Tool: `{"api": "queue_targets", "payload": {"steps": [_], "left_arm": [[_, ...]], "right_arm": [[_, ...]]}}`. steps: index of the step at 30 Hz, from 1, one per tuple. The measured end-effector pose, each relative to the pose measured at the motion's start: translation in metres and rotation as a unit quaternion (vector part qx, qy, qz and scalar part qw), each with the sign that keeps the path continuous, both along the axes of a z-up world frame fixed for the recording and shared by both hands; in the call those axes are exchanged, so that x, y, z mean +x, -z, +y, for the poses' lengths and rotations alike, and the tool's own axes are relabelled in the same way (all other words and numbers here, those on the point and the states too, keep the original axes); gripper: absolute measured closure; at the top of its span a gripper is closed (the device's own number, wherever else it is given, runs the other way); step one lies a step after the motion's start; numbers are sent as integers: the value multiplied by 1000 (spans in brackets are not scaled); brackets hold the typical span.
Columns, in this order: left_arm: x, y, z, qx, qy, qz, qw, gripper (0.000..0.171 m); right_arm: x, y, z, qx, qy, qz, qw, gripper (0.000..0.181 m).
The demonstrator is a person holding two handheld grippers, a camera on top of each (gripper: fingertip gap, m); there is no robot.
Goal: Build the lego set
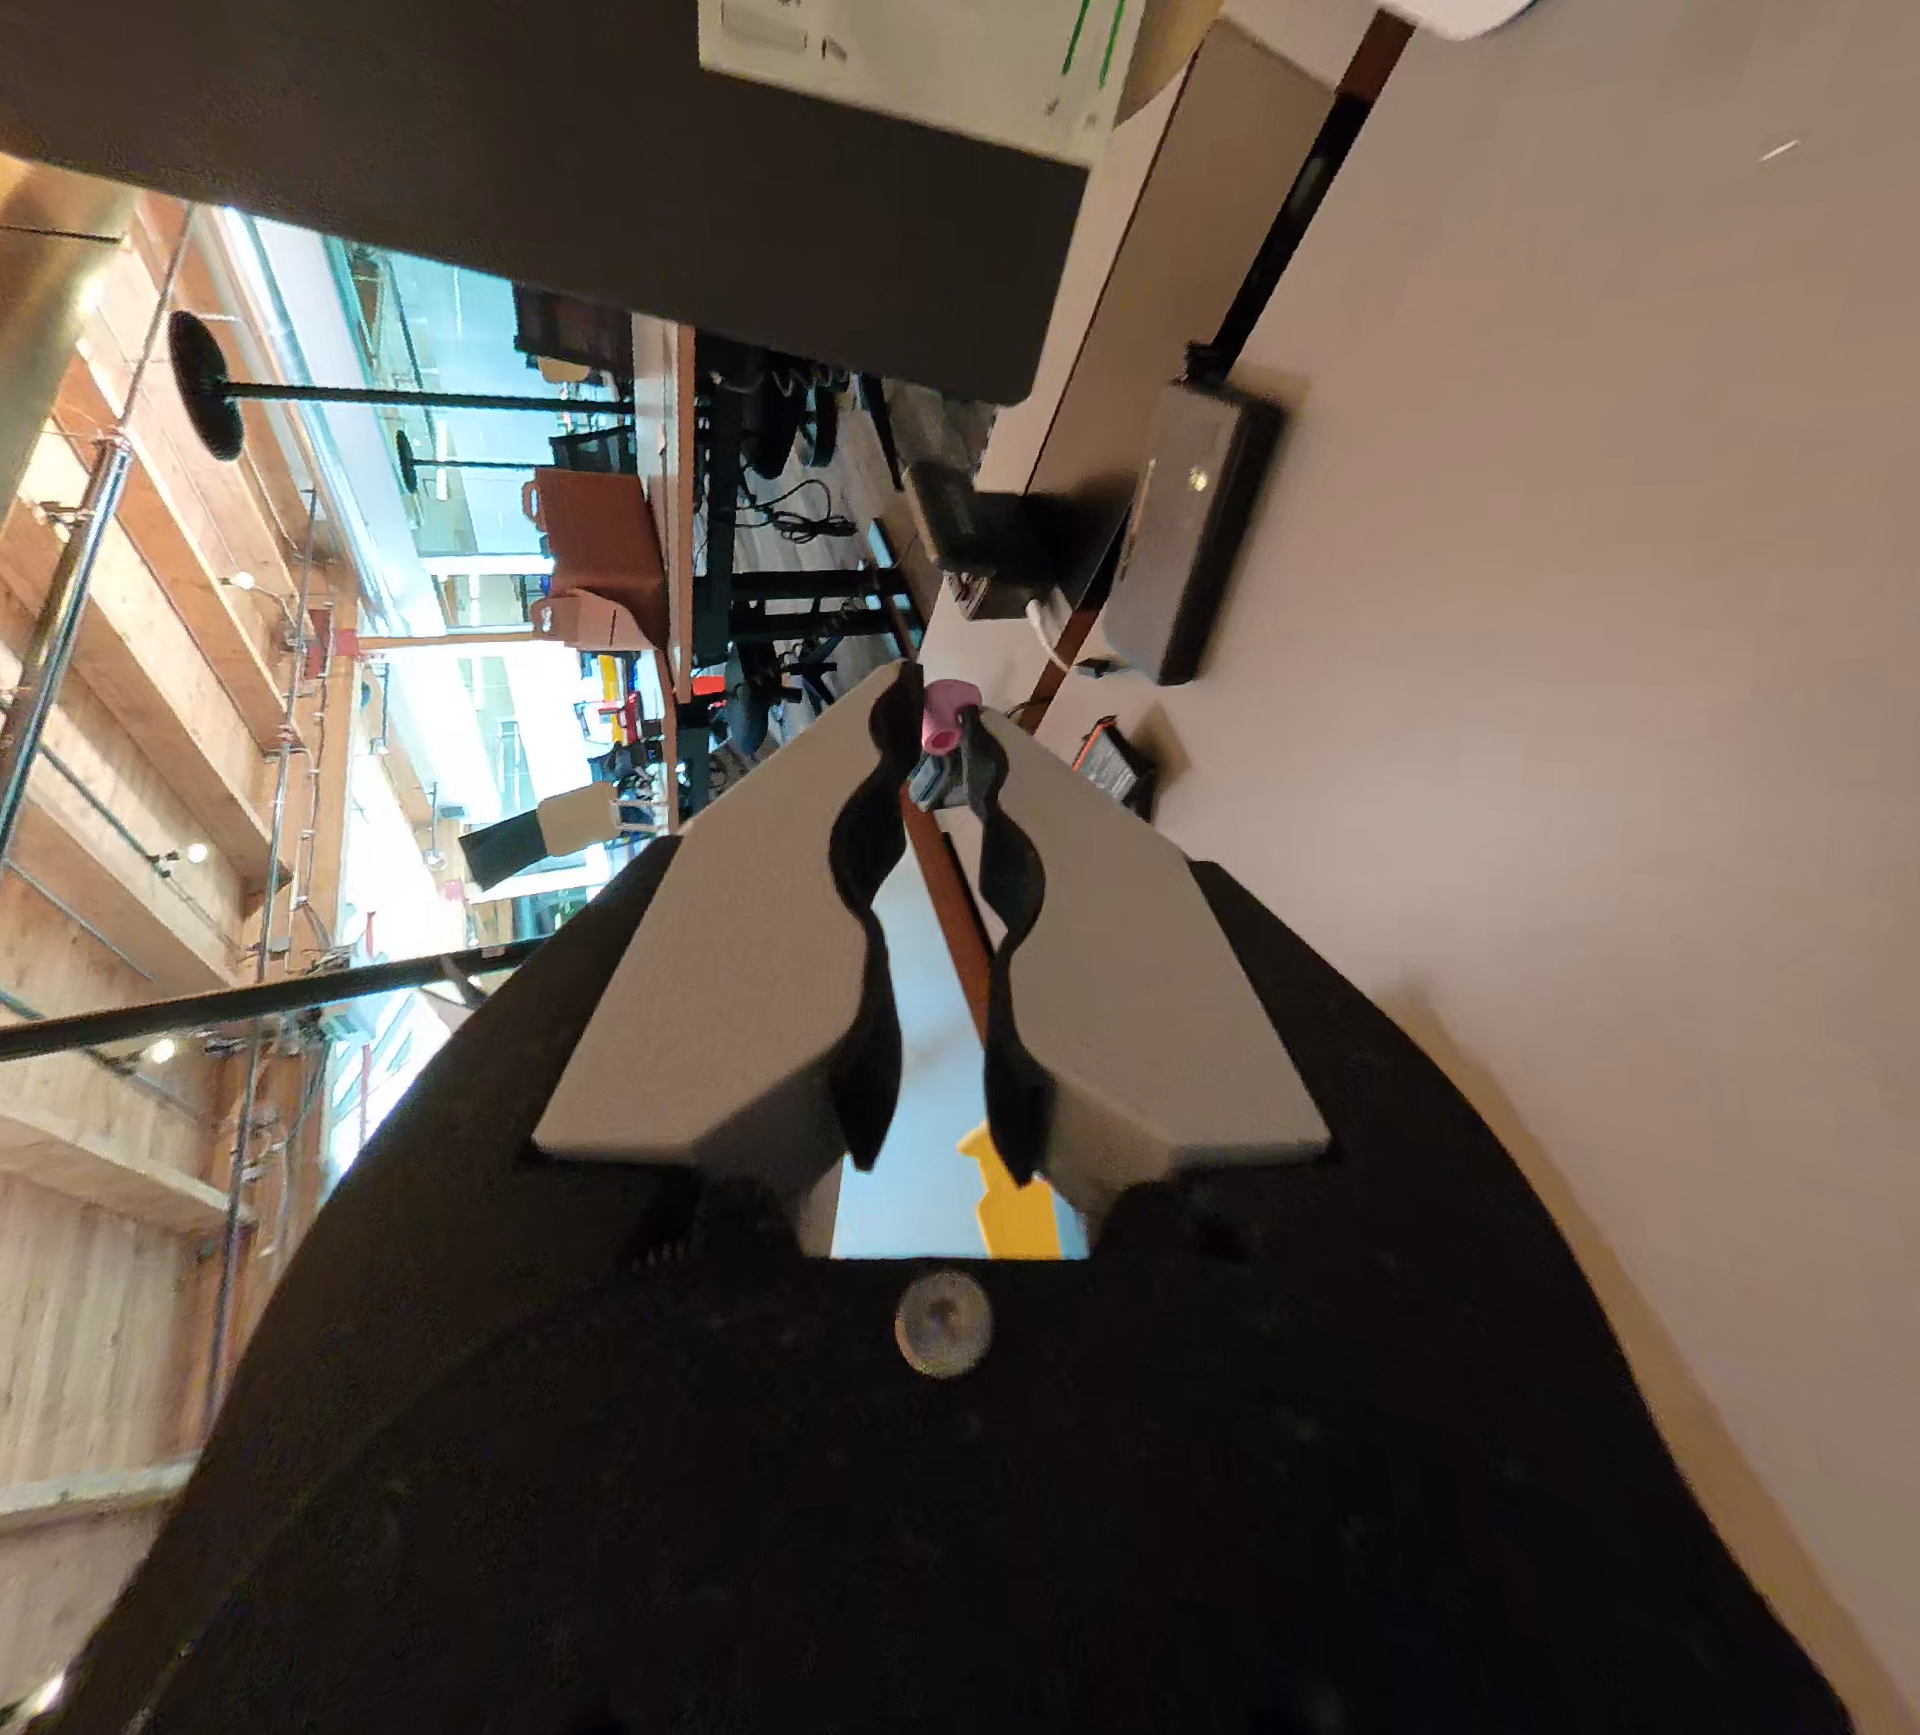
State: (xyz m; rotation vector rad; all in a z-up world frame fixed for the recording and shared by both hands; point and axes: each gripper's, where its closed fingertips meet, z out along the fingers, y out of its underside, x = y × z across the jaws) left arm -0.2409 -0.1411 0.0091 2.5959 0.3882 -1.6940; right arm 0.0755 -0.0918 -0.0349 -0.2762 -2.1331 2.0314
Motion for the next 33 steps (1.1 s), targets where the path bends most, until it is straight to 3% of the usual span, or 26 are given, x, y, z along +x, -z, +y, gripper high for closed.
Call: {"api": "queue_targets", "payload": {"steps": [8, 16, 23, 33], "left_arm": [[54, 8, 30, 94, 54, -19, 994, 166], [104, 42, 32, 152, 85, -39, 984, 166], [143, 64, 49, 191, 135, -54, 971, 166], [204, 95, 29, 197, 142, -82, 967, 166]], "right_arm": [[-14, 4, 16, 12, 35, -12, 999, 159], [-15, 22, 33, 84, 71, -10, 994, 158], [-4, 31, 12, 88, 71, -15, 993, 158], [11, 52, -5, 97, 68, -74, 990, 158]]}}
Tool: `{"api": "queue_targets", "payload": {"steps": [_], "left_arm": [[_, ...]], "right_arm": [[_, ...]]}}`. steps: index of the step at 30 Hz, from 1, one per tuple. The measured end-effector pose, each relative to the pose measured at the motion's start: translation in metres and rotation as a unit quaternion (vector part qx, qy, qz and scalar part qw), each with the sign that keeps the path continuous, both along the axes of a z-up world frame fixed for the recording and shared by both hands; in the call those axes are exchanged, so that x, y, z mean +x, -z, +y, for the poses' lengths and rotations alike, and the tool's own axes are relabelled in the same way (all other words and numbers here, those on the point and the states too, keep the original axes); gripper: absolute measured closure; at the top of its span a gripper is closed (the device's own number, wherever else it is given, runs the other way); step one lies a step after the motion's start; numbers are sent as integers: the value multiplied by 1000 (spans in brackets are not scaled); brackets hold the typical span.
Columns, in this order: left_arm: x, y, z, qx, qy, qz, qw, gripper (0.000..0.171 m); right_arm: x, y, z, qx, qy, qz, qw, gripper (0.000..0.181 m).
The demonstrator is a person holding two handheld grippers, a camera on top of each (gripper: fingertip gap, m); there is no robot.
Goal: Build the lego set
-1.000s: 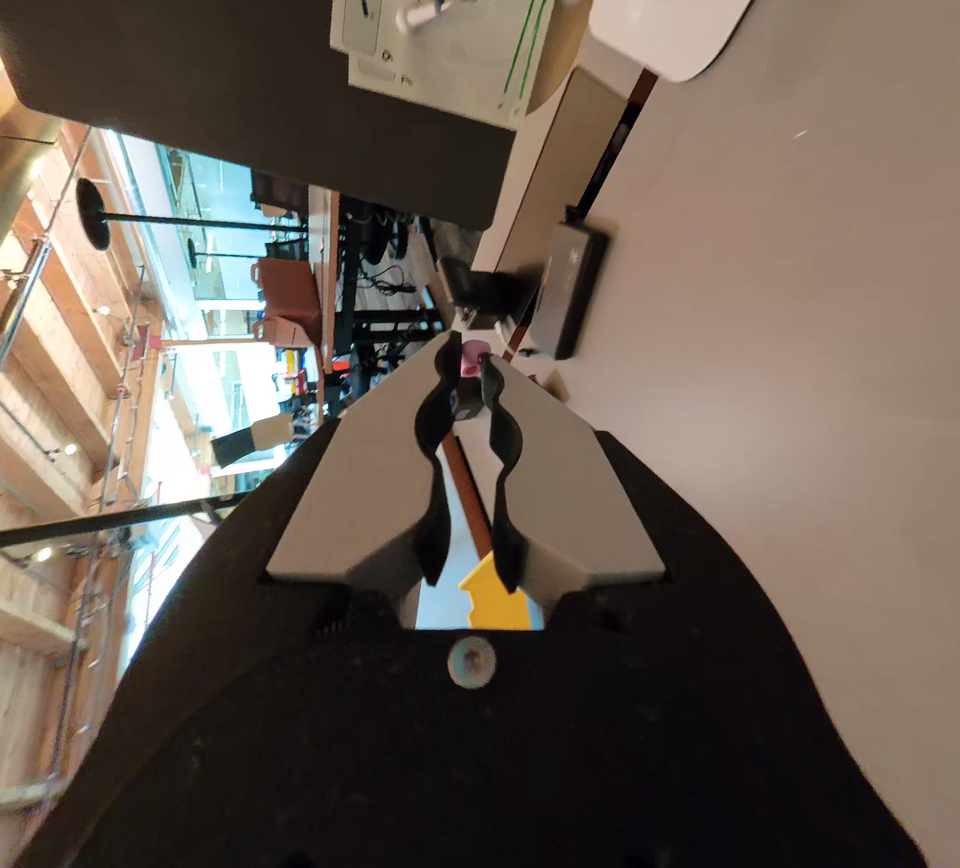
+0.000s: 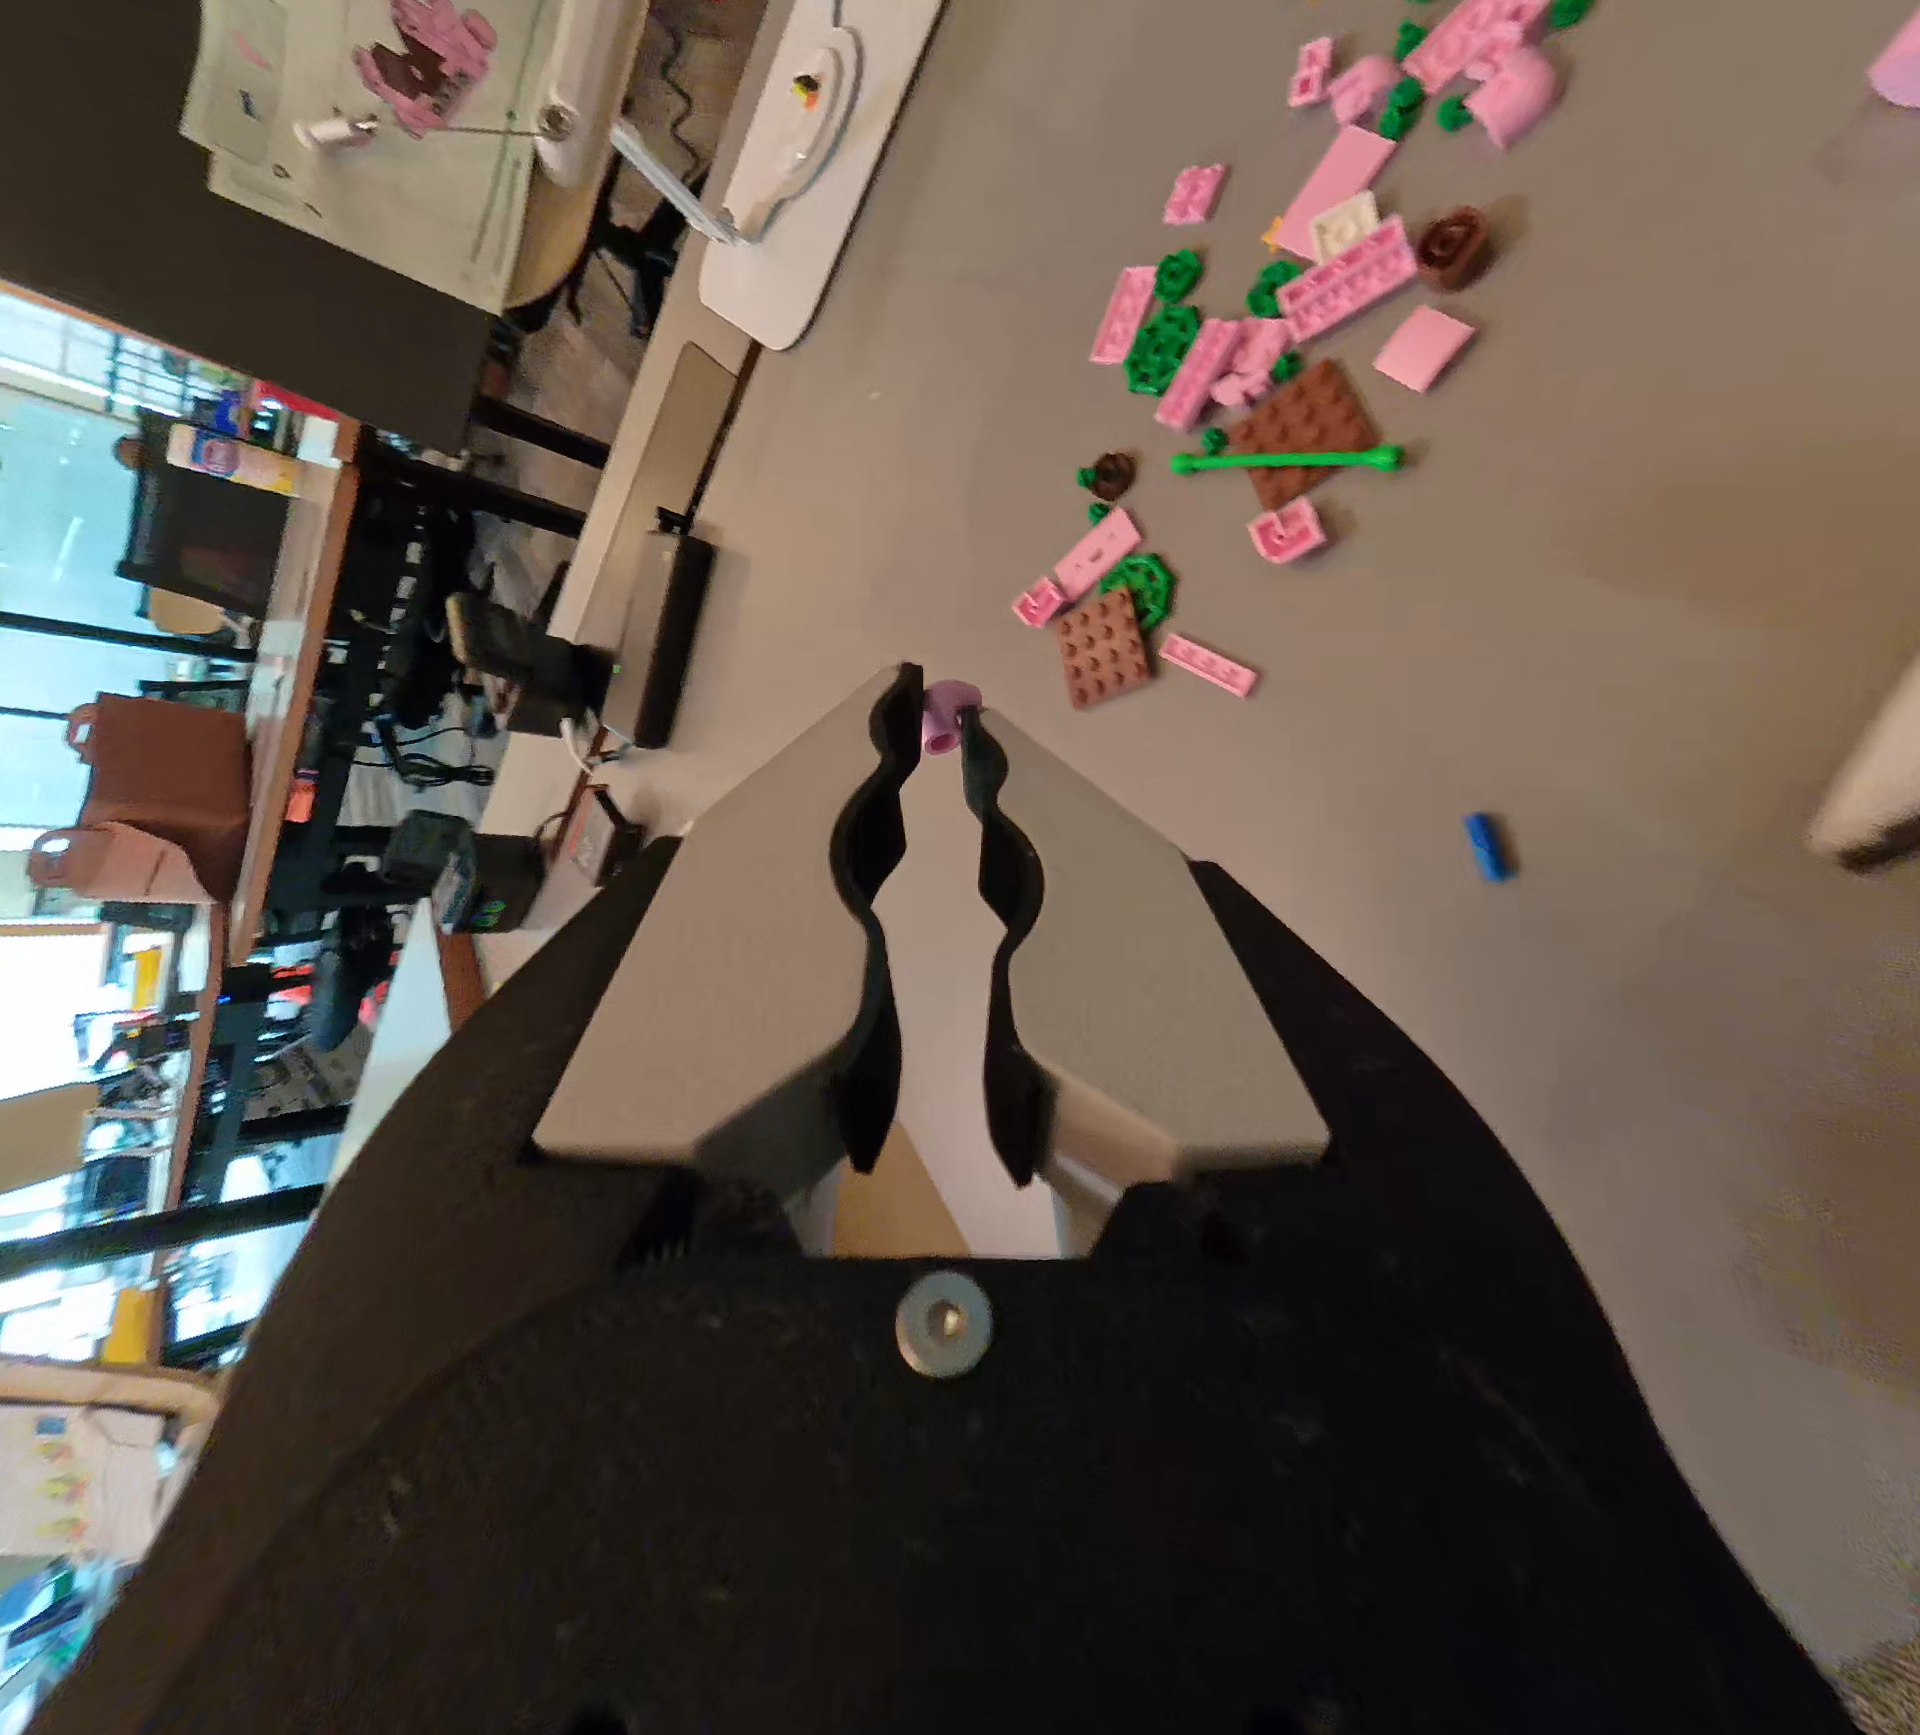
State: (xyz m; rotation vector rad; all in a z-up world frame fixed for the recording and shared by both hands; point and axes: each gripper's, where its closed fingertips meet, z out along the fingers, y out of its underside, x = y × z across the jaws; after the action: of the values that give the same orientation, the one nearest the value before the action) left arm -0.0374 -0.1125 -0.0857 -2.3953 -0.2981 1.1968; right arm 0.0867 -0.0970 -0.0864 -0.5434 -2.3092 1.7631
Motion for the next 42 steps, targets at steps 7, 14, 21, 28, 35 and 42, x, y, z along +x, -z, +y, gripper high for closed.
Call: {"api": "queue_targets", "payload": {"steps": [7, 14, 21, 28, 35, 42], "left_arm": [[67, -3, -3, 234, 81, -145, 958, 166], [84, 0, -30, 458, 127, -367, 800, 166], [71, 37, -18, 447, 115, -389, 797, 165], [61, 43, -19, 471, 113, -387, 784, 166], [64, 42, -19, 469, 121, -383, 787, 165], [66, 40, -19, 469, 125, -379, 788, 165]], "right_arm": [[-7, 25, -5, 92, 38, 15, 995, 146], [-26, 58, -1, 171, 53, -36, 983, 153], [-45, 92, -8, 229, 65, -58, 970, 150], [-54, 107, -17, 251, 69, -48, 964, 163], [-61, 107, -4, 270, 101, -38, 957, 158], [-56, 109, -1, 281, 113, -48, 952, 155]]}}
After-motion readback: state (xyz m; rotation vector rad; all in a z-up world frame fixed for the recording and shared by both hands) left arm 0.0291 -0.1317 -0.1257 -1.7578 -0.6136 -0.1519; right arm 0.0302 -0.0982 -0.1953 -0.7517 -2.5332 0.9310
